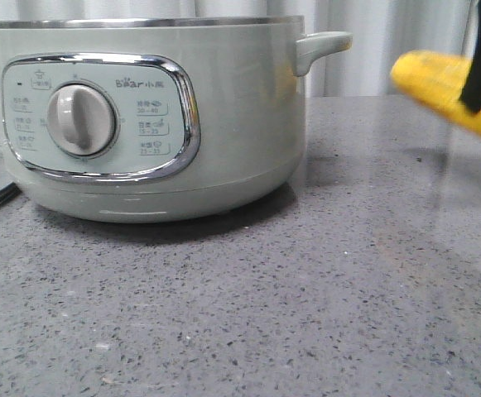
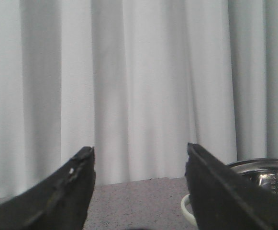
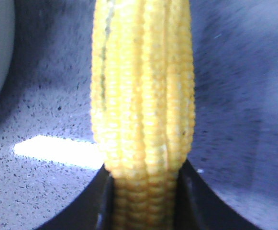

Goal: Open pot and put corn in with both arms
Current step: 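Close the right gripper on the corn and lift it, then carry the corn over the open pot and release it inside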

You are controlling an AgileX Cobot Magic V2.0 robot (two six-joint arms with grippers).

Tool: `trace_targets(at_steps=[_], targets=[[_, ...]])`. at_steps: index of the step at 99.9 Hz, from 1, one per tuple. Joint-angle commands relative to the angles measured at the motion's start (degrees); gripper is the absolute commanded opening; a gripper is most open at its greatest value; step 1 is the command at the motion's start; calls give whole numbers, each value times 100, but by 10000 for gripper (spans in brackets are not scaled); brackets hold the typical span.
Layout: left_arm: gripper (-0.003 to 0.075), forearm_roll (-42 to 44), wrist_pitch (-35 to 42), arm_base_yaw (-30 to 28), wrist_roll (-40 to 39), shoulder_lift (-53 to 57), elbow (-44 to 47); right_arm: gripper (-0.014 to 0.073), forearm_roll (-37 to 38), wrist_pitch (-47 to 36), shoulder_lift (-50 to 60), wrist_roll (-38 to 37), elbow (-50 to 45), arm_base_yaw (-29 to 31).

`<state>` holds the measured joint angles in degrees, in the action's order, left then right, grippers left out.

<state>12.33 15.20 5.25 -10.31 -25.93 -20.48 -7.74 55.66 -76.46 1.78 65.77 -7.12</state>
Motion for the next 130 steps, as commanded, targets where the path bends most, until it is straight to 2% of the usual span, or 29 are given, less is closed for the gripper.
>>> trace_targets(at_steps=[1, 11, 24, 57, 75, 82, 94, 101, 130], targets=[[377, -48, 395, 46, -48, -25, -208, -27, 54, -90, 504, 16, 353, 176], [377, -72, 414, 46, -48, -25, -208, -27, -6, -101, 748, 16, 673, 162], [377, -72, 455, 46, -48, -25, -208, -27, -271, -155, 753, 26, 1141, -166], [377, -72, 455, 46, -48, -25, -208, -27, -446, -1564, 247, 26, 1672, -1767], [377, -72, 455, 46, -48, -25, -208, -14, -446, -2029, -277, 26, 1670, -2307], [377, -72, 455, 46, -48, -25, -208, 38, -446, -2131, -453, 26, 1670, -2445], [377, -72, 455, 46, -48, -25, -208, 228, -446, -2238, -659, 26, 1674, -2620], [377, -72, 455, 46, -48, -25, -208, 305, -446, -2252, -729, 26, 1674, -2668], [377, -146, 455, 46, -48, -25, -208, 322, -446, -2282, -729, 26, 1674, -2676]])
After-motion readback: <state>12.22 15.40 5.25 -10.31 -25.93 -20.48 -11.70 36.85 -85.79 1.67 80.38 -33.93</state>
